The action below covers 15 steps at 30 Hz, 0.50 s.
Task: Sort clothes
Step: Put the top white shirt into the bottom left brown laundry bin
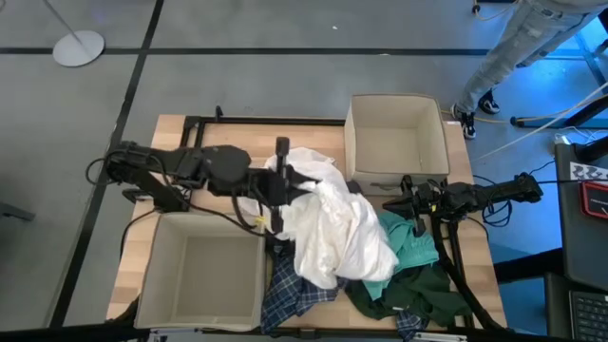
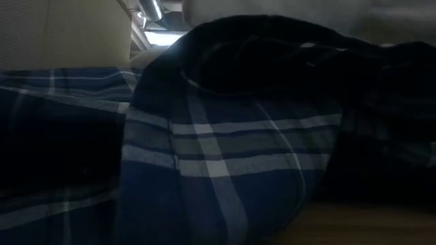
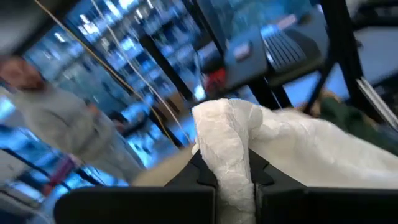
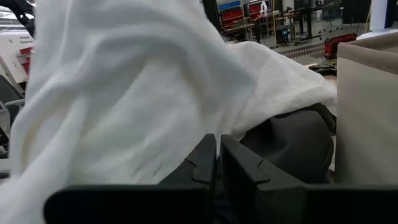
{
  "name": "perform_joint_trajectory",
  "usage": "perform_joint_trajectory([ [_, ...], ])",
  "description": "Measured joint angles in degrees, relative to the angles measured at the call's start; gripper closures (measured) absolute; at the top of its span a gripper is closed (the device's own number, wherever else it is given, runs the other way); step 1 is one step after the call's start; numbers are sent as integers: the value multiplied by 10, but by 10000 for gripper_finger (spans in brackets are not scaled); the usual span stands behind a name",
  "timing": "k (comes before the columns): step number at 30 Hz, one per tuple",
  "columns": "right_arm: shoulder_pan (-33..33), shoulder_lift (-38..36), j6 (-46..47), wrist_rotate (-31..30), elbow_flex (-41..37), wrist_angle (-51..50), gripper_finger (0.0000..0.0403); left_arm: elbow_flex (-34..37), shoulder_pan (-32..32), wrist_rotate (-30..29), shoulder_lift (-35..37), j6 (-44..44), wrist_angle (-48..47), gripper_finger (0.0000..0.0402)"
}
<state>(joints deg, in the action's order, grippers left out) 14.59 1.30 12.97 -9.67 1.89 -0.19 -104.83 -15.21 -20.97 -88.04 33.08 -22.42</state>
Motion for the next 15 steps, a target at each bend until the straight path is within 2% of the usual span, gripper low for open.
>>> perform_joint_trajectory([
  [6,0,0,1,0,0,1,375,-2,12,0,9,34,62,387],
  [10,0,0,5,4,-1,35,375,0,24,0,8,3,25,386],
  [15,0,0,2,38,-1,151,375,14,29,6,8,-34,-26,385],
])
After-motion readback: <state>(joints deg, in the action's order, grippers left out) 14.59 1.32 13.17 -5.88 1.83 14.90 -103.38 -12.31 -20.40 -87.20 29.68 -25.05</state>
